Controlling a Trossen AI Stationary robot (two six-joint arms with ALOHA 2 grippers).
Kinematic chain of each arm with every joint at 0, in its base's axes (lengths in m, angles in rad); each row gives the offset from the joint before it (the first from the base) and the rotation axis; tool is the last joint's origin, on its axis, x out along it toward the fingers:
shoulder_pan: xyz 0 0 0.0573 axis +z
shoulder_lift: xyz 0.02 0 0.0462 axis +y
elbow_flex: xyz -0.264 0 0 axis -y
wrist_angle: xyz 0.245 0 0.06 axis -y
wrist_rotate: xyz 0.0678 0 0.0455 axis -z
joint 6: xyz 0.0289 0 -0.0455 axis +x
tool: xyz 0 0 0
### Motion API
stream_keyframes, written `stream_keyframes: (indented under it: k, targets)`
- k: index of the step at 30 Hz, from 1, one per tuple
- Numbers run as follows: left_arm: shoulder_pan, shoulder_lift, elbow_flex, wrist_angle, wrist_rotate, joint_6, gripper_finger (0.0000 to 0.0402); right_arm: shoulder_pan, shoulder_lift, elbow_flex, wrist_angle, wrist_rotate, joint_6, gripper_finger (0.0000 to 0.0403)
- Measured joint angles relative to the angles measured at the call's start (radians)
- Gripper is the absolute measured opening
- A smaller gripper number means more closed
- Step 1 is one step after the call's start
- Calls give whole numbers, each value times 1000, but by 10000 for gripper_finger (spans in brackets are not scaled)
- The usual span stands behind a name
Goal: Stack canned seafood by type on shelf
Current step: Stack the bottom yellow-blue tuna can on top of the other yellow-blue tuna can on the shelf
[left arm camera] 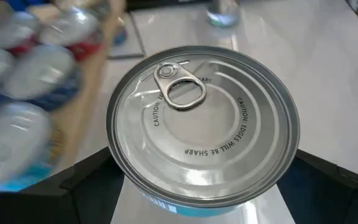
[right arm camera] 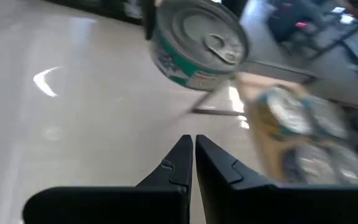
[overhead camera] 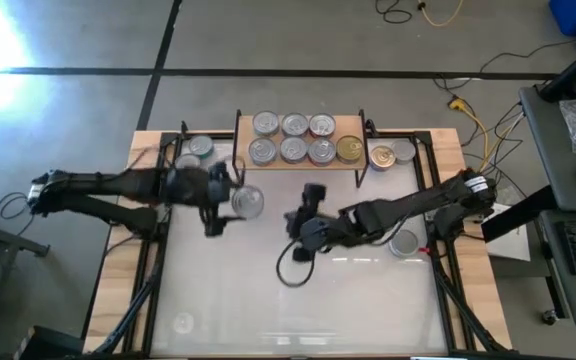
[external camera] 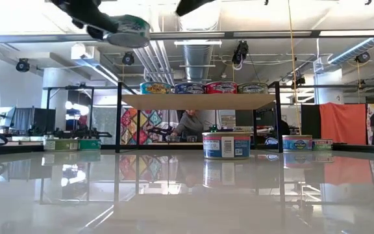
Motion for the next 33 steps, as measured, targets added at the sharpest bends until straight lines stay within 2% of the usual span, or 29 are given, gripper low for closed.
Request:
stream_keyframes:
  k: [6,11,19,23,28,33]
  targets:
    - [232,74,87,5,171,152,344,-86,-92,0,-78,4,-6,13]
    - [336,189,168,17,273,227,344,-159,-148,-13,-100,0,-10,13]
    - [366,382,334,10,297,317,344,-209,-201,-44,-166,-3,-9,13]
    - [378,449,427,-52,316,362,344,-211,-236,-91,-167,-4,-20,13]
    - [422,477,483,-138,328,391,344,-211,-298,-175,-148,-4,-2,13]
    - [493,462,472,-212,328,397,344,-210,-363,-275,-103,-4,42,13]
